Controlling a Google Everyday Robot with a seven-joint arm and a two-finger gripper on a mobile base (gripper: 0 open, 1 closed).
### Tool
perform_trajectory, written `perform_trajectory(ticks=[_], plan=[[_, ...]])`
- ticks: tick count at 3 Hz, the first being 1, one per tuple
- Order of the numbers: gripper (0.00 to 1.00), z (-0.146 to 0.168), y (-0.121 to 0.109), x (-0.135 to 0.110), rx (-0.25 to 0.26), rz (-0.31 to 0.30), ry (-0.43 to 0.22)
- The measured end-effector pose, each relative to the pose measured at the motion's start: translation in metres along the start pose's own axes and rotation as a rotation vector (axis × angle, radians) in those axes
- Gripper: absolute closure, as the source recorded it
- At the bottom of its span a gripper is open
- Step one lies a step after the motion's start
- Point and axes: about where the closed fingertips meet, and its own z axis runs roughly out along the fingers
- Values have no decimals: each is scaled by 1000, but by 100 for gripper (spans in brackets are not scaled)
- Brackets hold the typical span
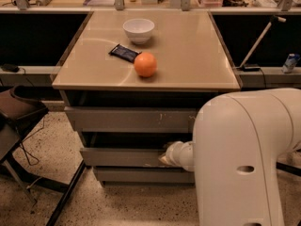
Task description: Open middle drawer
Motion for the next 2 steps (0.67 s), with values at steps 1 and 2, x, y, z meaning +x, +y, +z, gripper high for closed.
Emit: perform_trajectory(ticks=[1, 2], plan=[[100, -21, 4, -5, 57, -55, -10], [100, -21, 4, -5, 57, -55, -10]])
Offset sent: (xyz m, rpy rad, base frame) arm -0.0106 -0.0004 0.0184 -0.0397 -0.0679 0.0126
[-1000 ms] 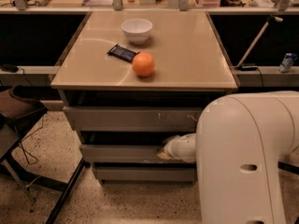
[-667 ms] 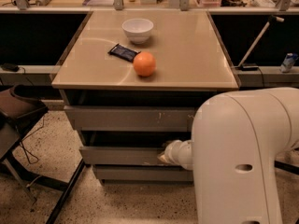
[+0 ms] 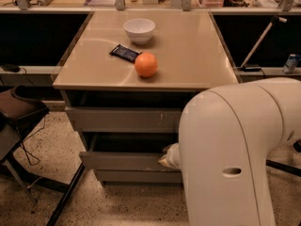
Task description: Open middle drawer
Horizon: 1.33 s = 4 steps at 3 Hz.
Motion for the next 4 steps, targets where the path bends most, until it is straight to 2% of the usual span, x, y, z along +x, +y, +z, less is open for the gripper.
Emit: perform_trajectory(ticks=[1, 2, 3, 4], plan=[[100, -9, 29, 14, -30, -56, -29], [100, -27, 77, 0, -48, -178, -97], [100, -37, 106, 12, -62, -196, -100], [100, -38, 106, 11, -62, -196, -100]])
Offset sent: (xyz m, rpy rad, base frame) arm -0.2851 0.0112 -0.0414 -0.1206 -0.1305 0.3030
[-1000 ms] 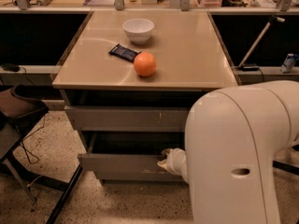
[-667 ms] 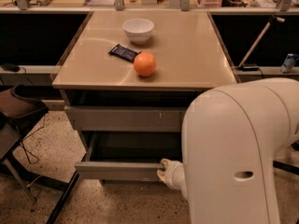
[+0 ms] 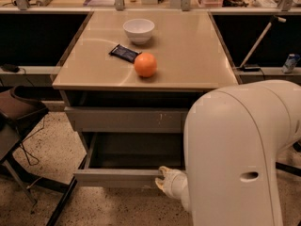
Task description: Open middle drawer
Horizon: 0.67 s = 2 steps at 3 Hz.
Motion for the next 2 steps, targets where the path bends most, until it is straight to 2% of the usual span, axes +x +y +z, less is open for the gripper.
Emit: perform_trajectory(ticks=[1, 2], plan=[[100, -6, 19, 8, -4, -25, 0], [100, -9, 17, 5, -5, -25, 0]])
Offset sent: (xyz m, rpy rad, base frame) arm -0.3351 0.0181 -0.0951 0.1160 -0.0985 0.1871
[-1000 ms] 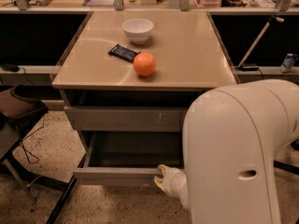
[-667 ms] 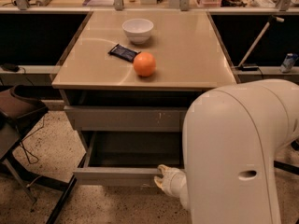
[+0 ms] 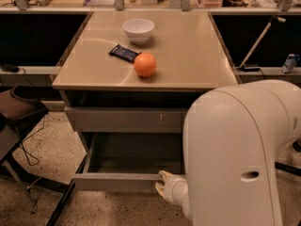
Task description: Open middle drawer
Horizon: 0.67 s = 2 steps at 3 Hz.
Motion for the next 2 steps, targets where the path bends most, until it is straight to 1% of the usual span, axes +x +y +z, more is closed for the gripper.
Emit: perform_trajectory(ticks=[1, 2], plan=[[100, -10, 18, 4, -29, -19, -9], [100, -10, 18, 4, -30, -19, -9]])
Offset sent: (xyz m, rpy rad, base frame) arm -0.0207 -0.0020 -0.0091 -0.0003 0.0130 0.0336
